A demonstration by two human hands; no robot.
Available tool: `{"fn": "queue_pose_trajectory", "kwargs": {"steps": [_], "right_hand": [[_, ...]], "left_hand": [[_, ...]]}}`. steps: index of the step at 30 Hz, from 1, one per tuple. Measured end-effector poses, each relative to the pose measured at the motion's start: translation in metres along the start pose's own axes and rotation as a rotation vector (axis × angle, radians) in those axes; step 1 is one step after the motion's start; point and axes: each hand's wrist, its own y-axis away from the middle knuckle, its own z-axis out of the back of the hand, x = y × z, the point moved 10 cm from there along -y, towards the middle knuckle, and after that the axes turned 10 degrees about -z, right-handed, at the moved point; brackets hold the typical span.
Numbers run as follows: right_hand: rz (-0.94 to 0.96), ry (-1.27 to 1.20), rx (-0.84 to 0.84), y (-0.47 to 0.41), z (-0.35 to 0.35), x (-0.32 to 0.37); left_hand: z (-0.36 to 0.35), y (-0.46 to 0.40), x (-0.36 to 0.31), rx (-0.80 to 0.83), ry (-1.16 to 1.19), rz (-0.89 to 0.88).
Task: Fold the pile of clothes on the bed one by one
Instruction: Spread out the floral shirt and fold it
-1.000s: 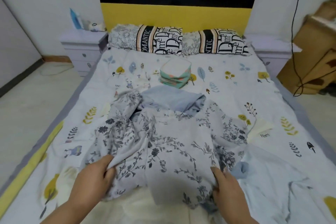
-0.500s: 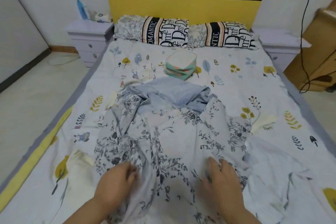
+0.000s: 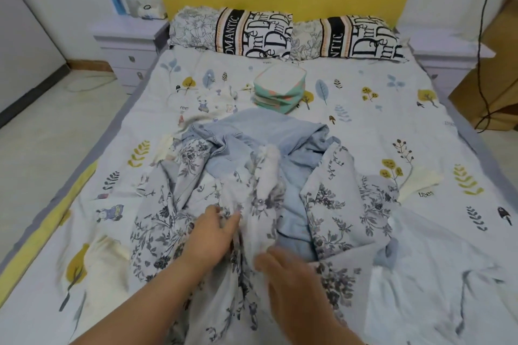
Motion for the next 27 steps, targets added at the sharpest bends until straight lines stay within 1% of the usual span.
{"fn": "queue_pose_trajectory", "kwargs": {"steps": [1, 2, 4, 5, 7, 10, 12, 14, 15, 16, 17, 18, 19, 21, 22, 27], "right_hand": [[0.095, 0.027, 0.001, 0.009, 0.005, 0.016], [0.164, 0.045, 0.012, 0.017, 0.01, 0.03], [0.238, 0.059, 0.031, 0.027, 0.017, 0.045], [0.252, 0.061, 0.039, 0.03, 0.02, 0.047], [0.232, 0.086, 0.067, 0.029, 0.025, 0.048], [0.196, 0.1, 0.067, 0.023, 0.038, 0.052], [0.187, 0.079, 0.071, 0.02, 0.047, 0.058], [0.198, 0.057, 0.061, 0.018, 0.055, 0.067], [0.207, 0.056, 0.064, 0.018, 0.058, 0.073], [0.216, 0.067, 0.073, 0.019, 0.061, 0.08], [0.229, 0.087, 0.07, 0.019, 0.064, 0.088], [0.239, 0.097, 0.069, 0.019, 0.066, 0.093], [0.24, 0.089, 0.062, 0.019, 0.068, 0.097], [0.195, 0.045, 0.08, 0.018, 0.071, 0.098], [0.177, 0.033, 0.103, 0.018, 0.078, 0.107], [0.162, -0.104, 0.171, 0.022, 0.085, 0.13]], "left_hand": [[-0.001, 0.0, 0.0, 0.003, 0.117, 0.078], [-0.006, 0.002, -0.001, 0.035, 0.31, 0.169], [-0.026, 0.013, -0.021, 0.162, 0.815, 0.298], [-0.028, 0.02, -0.034, 0.204, 0.988, 0.311], [-0.023, 0.028, -0.053, 0.223, 1.164, 0.287], [0.0, 0.032, -0.064, 0.124, 1.374, 0.224], [0.025, 0.036, -0.067, 0.054, 1.48, 0.151], [0.047, 0.043, -0.081, 0.059, 1.447, 0.04], [0.054, 0.048, -0.084, 0.049, 1.326, 0.015], [0.059, 0.049, -0.082, 0.025, 1.168, 0.014], [0.069, 0.051, -0.079, -0.044, 1.016, 0.03], [0.079, 0.053, -0.074, -0.117, 0.92, 0.078], [0.088, 0.055, -0.071, -0.165, 0.895, 0.114], [0.103, 0.061, -0.073, -0.208, 0.977, 0.139], [0.12, 0.071, -0.077, -0.222, 1.034, 0.123], [0.146, 0.096, -0.111, -0.137, 1.187, -0.008]]}}
